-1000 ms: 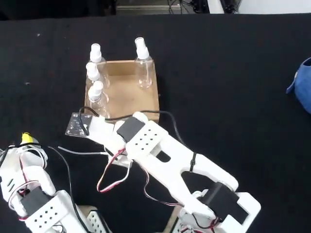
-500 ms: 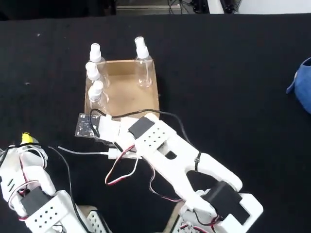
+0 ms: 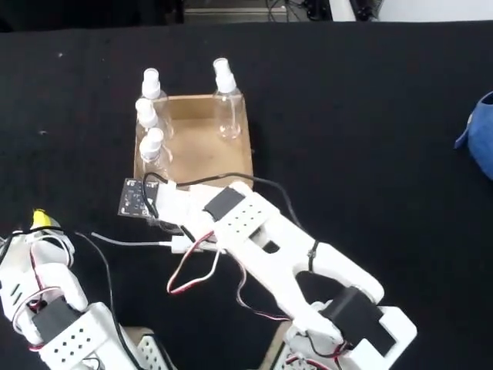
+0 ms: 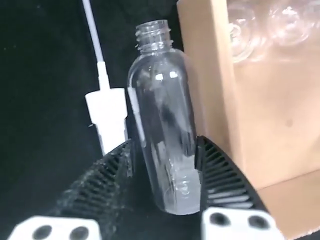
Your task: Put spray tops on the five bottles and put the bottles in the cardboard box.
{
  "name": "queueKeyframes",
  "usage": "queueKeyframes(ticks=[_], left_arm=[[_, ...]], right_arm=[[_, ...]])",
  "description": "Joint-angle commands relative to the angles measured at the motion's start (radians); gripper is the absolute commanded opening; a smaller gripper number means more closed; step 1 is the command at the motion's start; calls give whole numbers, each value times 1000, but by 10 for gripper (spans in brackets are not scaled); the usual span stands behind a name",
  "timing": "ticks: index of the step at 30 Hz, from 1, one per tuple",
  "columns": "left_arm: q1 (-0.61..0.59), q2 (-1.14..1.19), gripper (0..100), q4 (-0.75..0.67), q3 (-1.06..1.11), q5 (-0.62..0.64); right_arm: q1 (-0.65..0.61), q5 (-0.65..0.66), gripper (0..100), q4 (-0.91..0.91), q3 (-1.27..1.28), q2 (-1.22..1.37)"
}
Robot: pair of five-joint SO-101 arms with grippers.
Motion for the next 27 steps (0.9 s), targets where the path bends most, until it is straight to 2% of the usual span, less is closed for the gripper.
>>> queueKeyframes(ticks=[1, 8, 15, 25, 27], left_arm=[[-7, -11, 30, -34, -39, 8], [-7, -11, 30, -34, -39, 8], [-7, -11, 30, -32, -39, 8], [-7, -11, 30, -35, -39, 8], [-7, -11, 30, -35, -39, 8]], right_arm=[[20, 5, 170, -74, 16, 2], [9, 8, 170, -74, 47, 2], [-91, 8, 170, 6, 90, -38], [-74, -2, 172, 54, 79, -213], [-74, -6, 201, 52, 73, -202]])
